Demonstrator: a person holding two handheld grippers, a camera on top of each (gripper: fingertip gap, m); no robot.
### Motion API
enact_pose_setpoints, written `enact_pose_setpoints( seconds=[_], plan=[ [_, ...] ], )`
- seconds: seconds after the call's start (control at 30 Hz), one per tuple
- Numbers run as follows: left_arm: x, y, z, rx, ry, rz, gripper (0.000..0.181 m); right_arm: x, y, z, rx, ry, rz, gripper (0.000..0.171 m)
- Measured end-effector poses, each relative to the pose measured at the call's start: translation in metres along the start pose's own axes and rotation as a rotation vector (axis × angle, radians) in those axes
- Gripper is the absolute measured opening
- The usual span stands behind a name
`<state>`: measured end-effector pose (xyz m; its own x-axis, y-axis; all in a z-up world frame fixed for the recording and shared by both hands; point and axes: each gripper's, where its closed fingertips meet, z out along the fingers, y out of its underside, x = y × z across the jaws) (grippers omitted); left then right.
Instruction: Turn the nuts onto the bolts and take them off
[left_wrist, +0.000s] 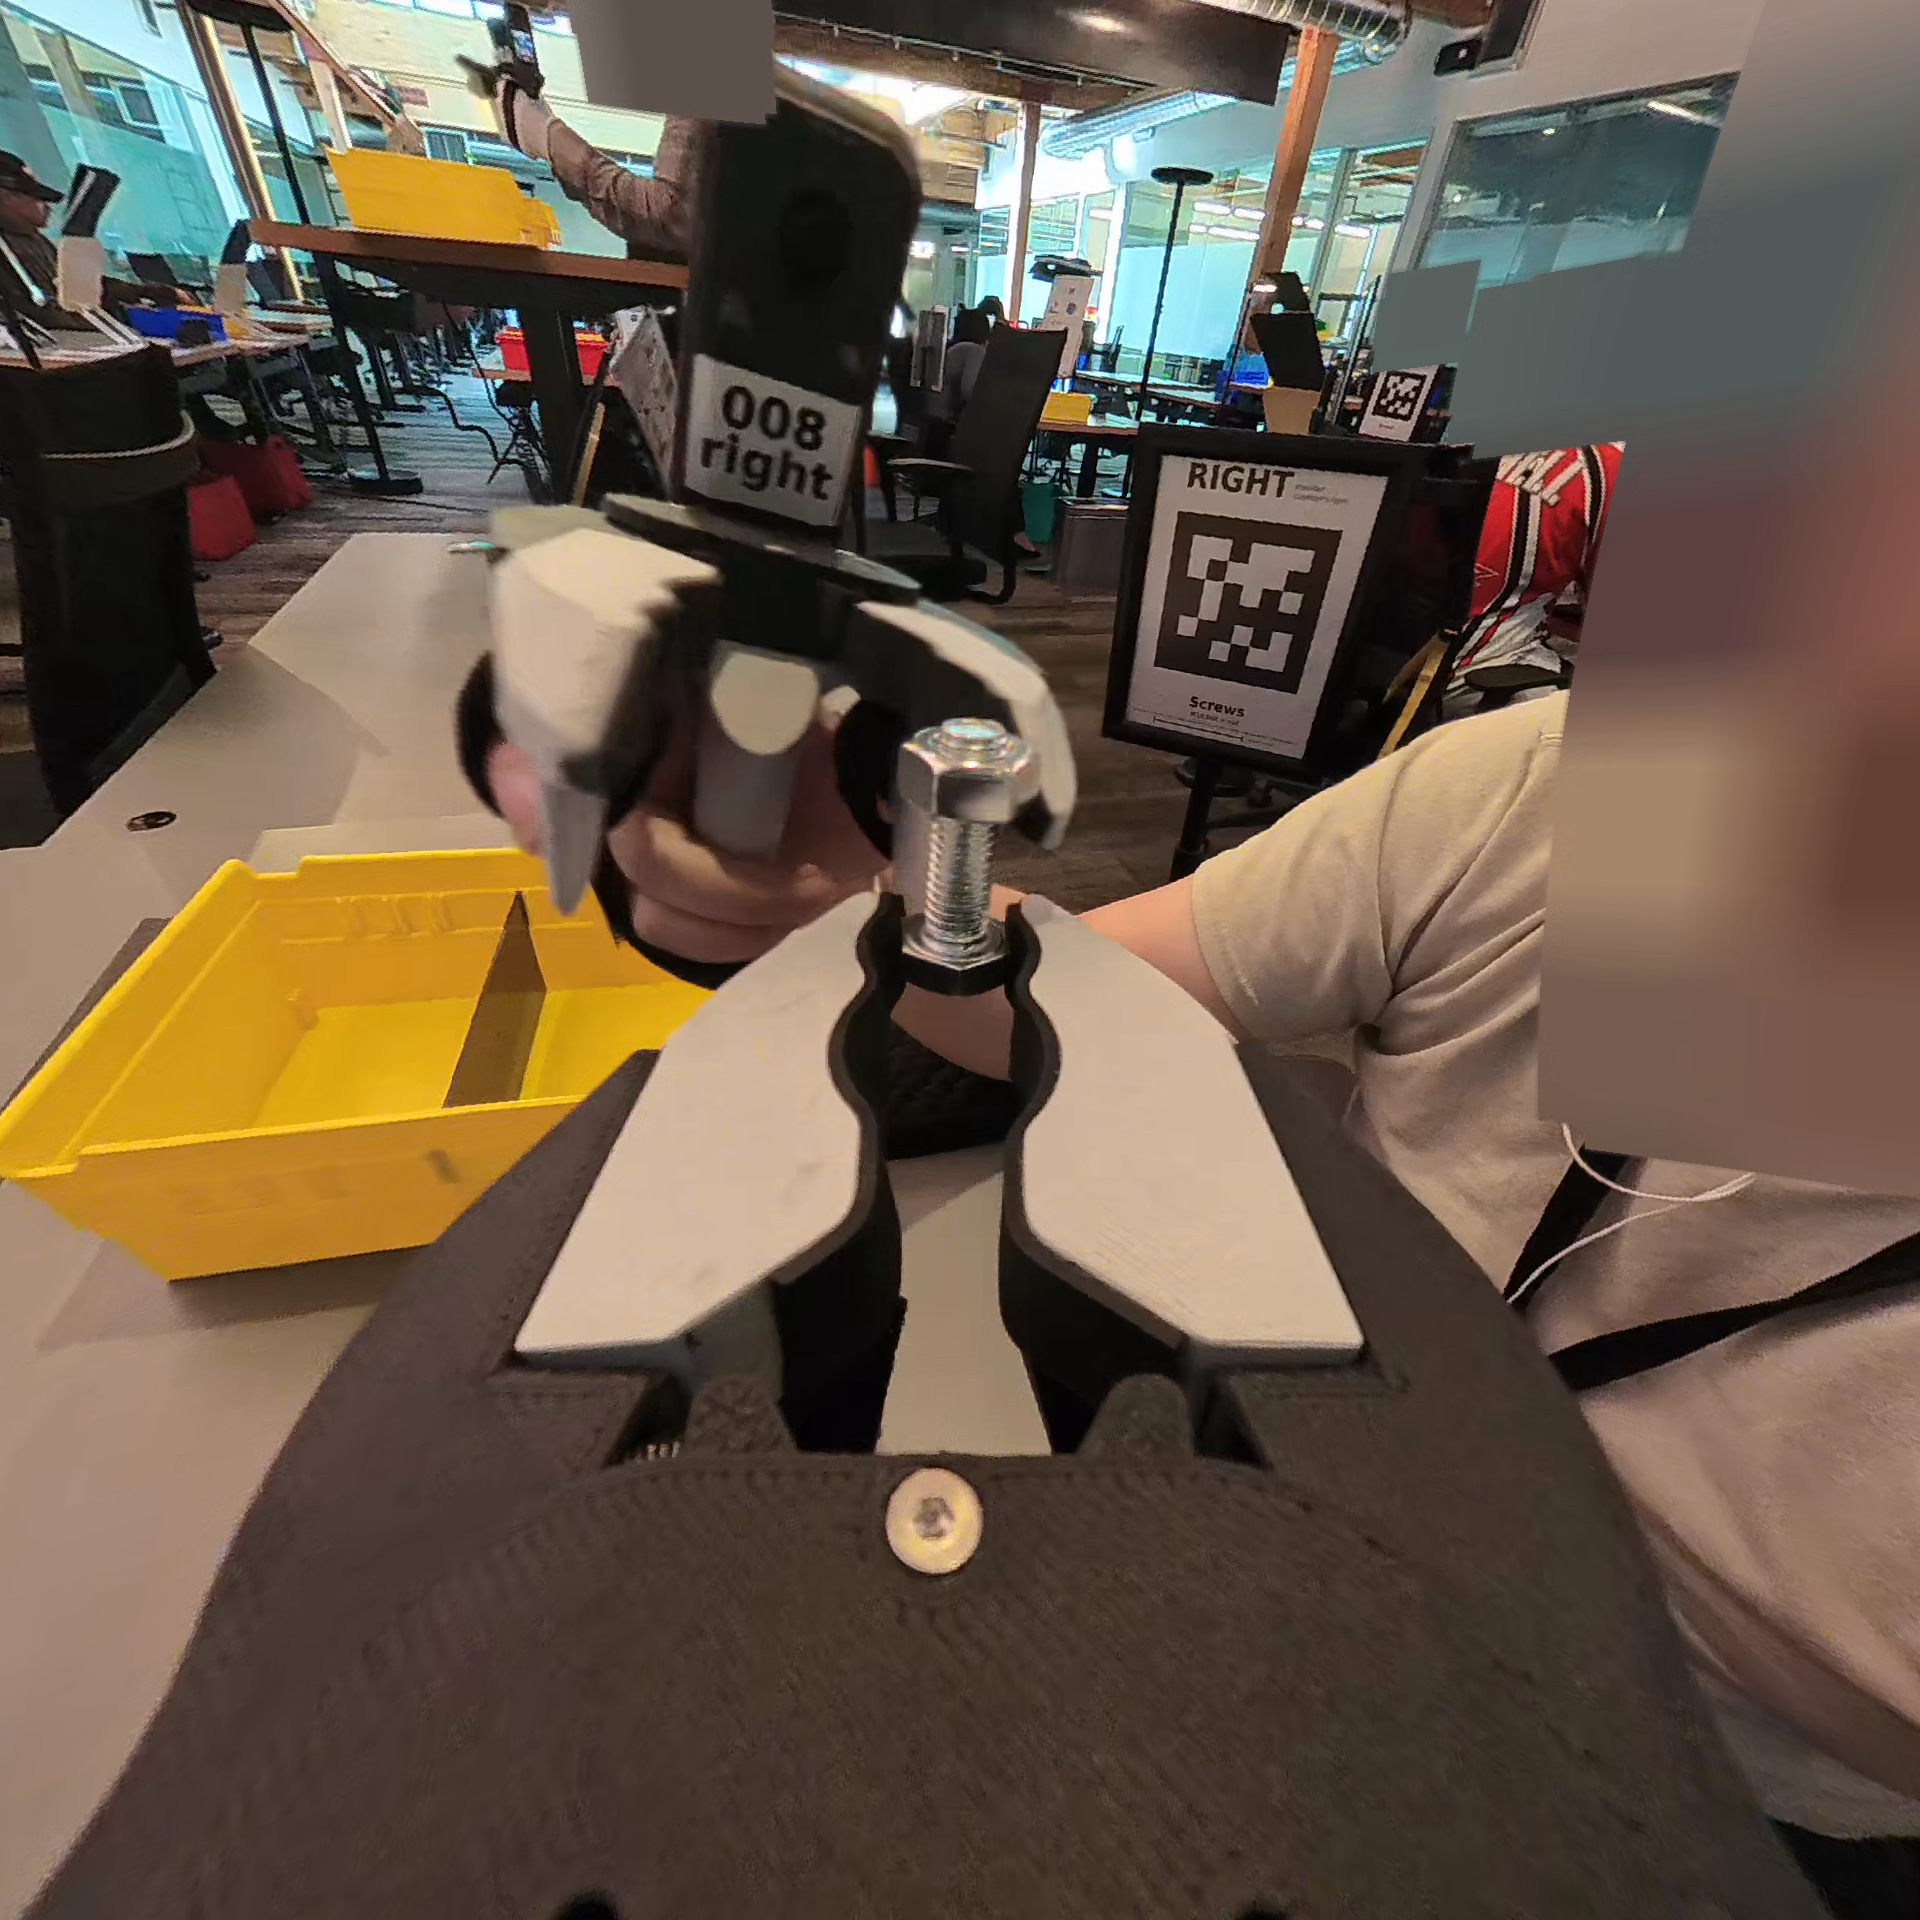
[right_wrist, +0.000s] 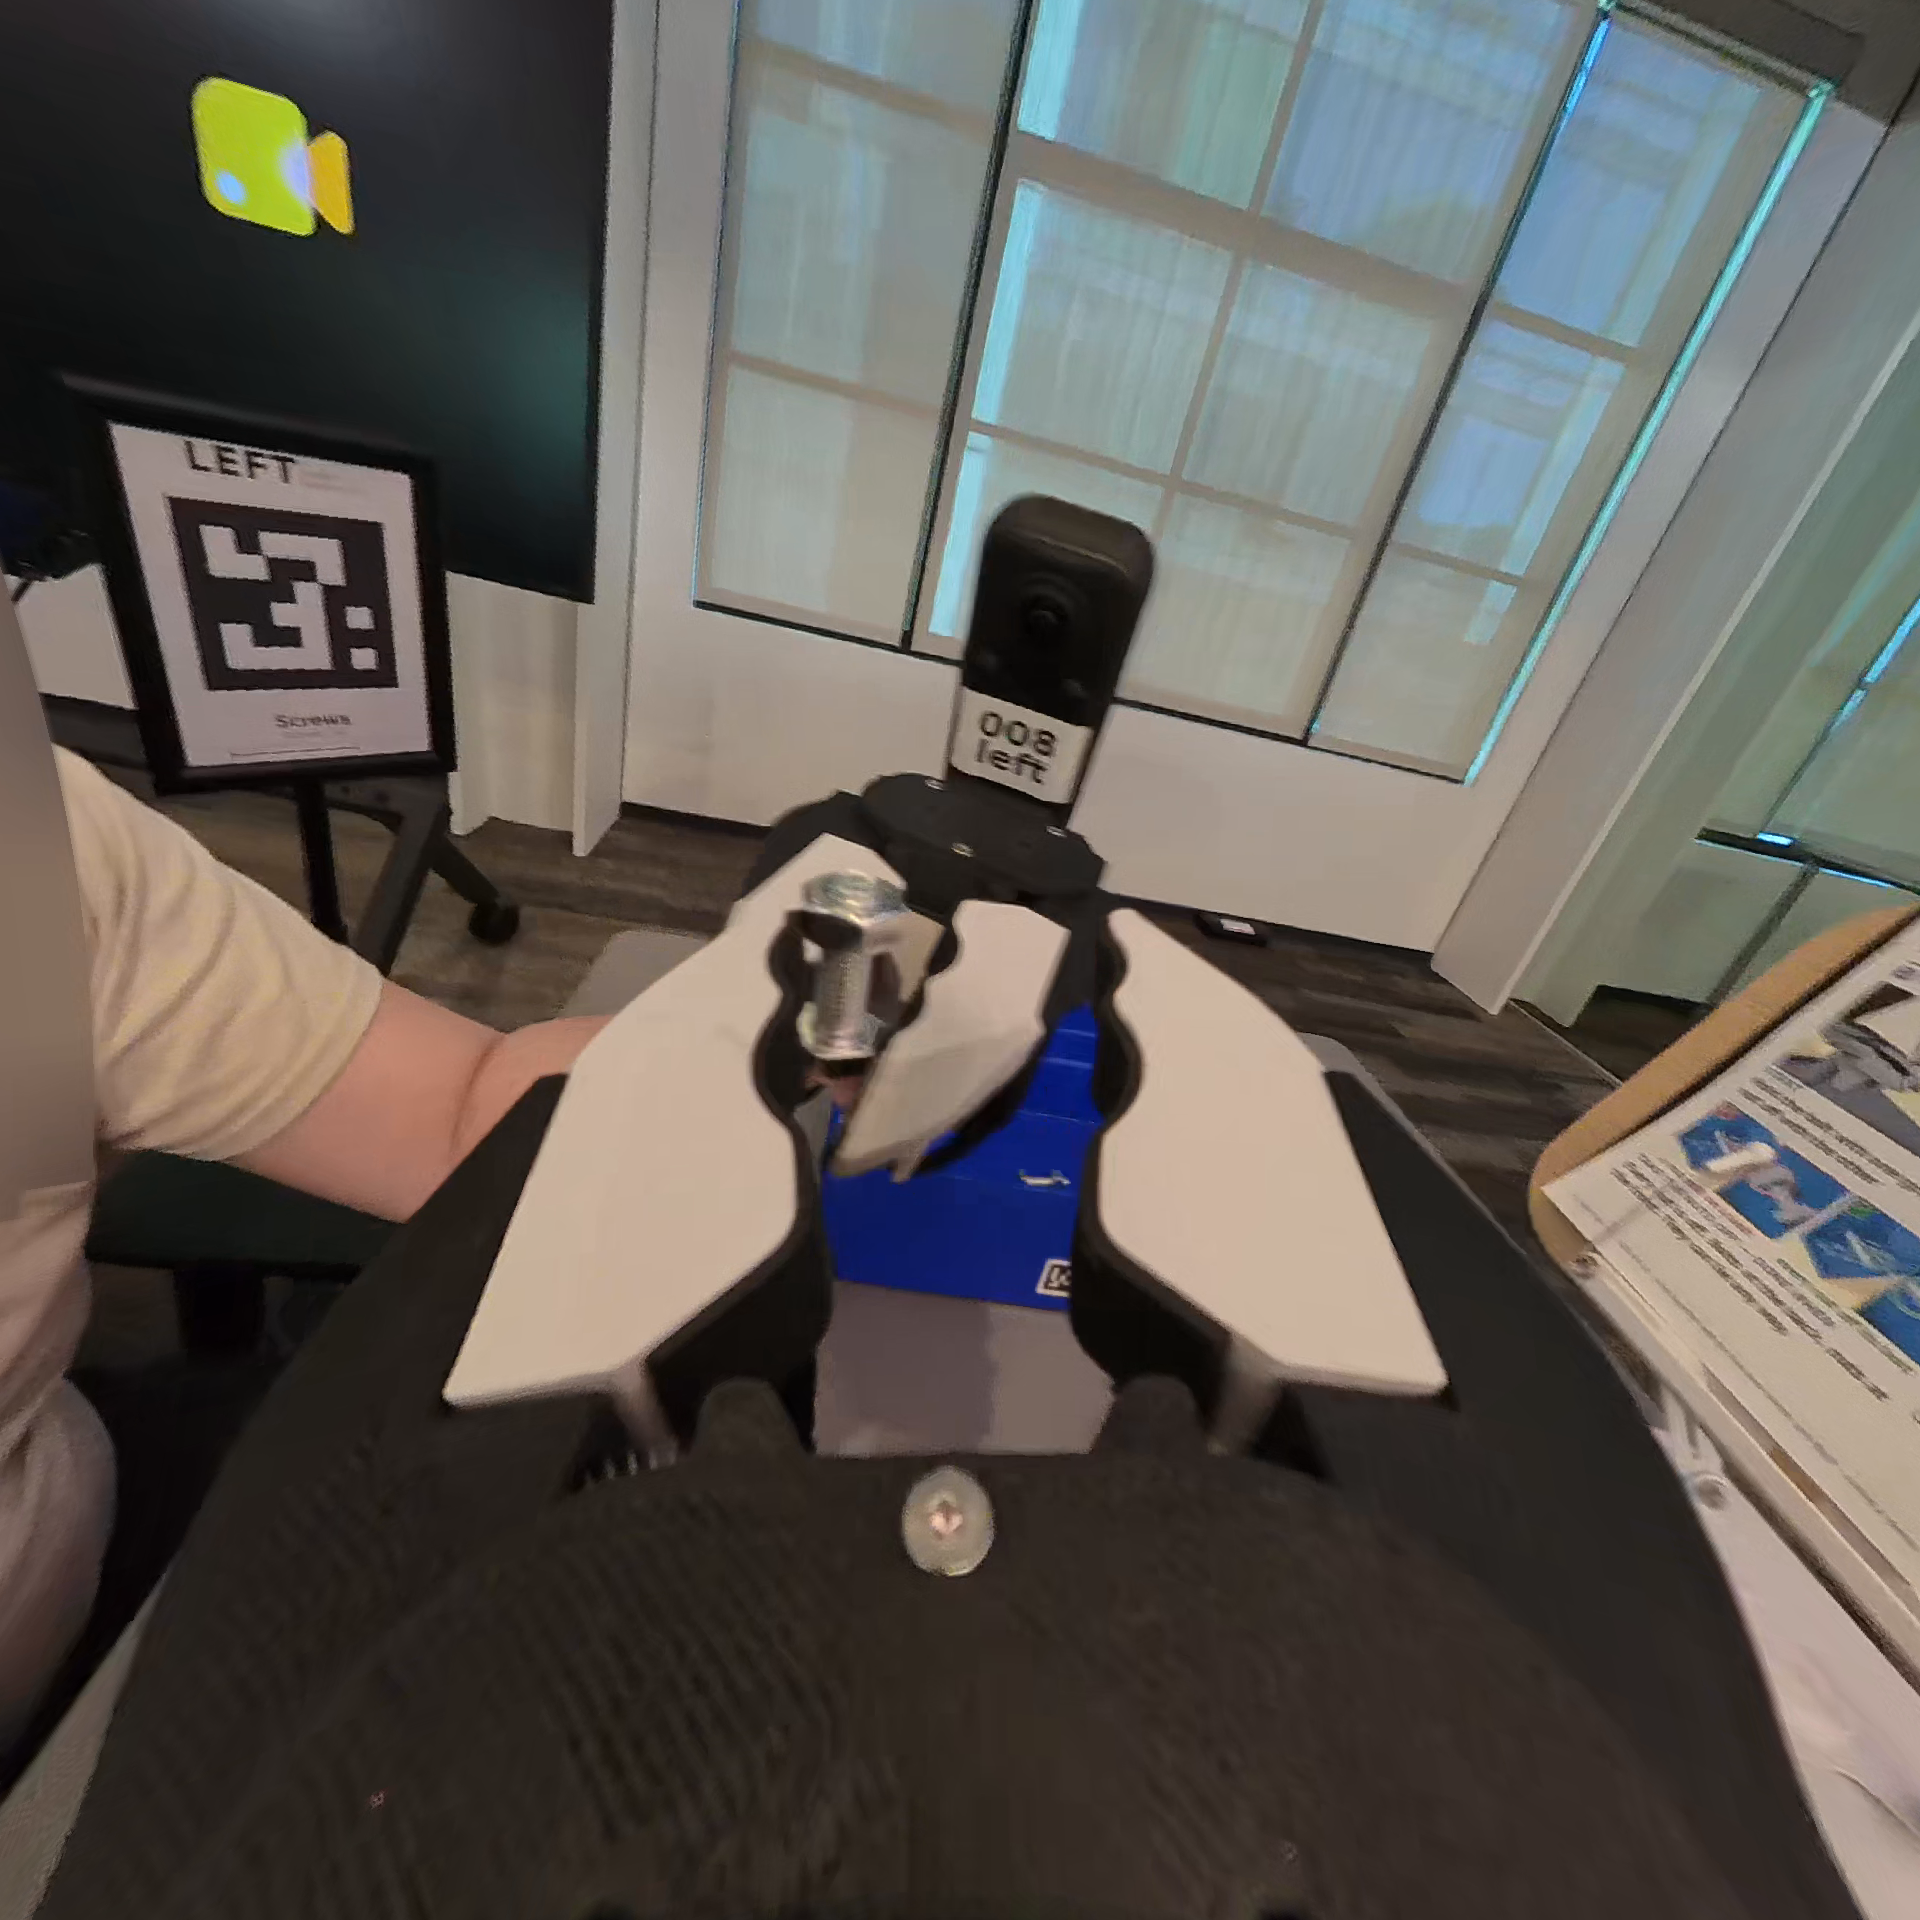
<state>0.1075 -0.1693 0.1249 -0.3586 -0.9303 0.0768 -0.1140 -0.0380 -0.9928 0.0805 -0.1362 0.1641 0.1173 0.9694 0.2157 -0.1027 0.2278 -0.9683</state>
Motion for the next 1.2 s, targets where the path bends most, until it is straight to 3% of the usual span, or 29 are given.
enact_pose_setpoints(
  seconds=[0.13, 0.3, 0.43, 0.47, 0.53, 0.7, 0.83, 0.9, 1.1, 1.2],
  plan=[
    [0.002, -0.002, -0.002, 0.005, -0.005, 0.001, 0.018, 0.015, -0.006, -0.016, 0.081, -0.021, 0.138, 0.049],
    [0.001, -0.001, 0.000, -0.006, -0.011, 0.002, 0.018, -0.016, -0.010, 0.003, 0.032, -0.058, 0.007, 0.053],
    [0.002, -0.001, 0.002, -0.011, -0.015, 0.008, 0.018, 0.004, -0.008, -0.009, 0.055, -0.022, 0.074, 0.053],
    [0.004, -0.002, 0.001, -0.003, 0.000, 0.009, 0.018, 0.015, -0.011, -0.017, 0.083, 0.011, 0.120, 0.041],
    [0.006, -0.004, 0.000, 0.003, 0.000, 0.020, 0.018, 0.015, -0.020, -0.025, 0.128, -0.004, 0.143, 0.038],
    [0.005, -0.002, 0.003, -0.014, -0.002, 0.015, 0.018, -0.020, -0.018, -0.003, 0.017, -0.030, -0.030, 0.043],
    [0.003, 0.000, 0.004, -0.033, -0.028, 0.019, 0.018, -0.006, -0.012, -0.009, 0.023, -0.021, 0.041, 0.044],
    [0.008, -0.003, 0.002, -0.018, -0.001, 0.020, 0.018, 0.011, -0.012, -0.018, 0.036, 0.043, 0.074, 0.034],
    [0.010, -0.002, 0.003, -0.036, -0.014, 0.040, 0.018, -0.027, -0.018, 0.001, 0.007, -0.052, -0.017, 0.041],
    [0.010, -0.001, 0.004, -0.043, -0.015, 0.039, 0.018, -0.018, -0.011, 0.002, -0.004, -0.035, -0.001, 0.041]
  ],
)
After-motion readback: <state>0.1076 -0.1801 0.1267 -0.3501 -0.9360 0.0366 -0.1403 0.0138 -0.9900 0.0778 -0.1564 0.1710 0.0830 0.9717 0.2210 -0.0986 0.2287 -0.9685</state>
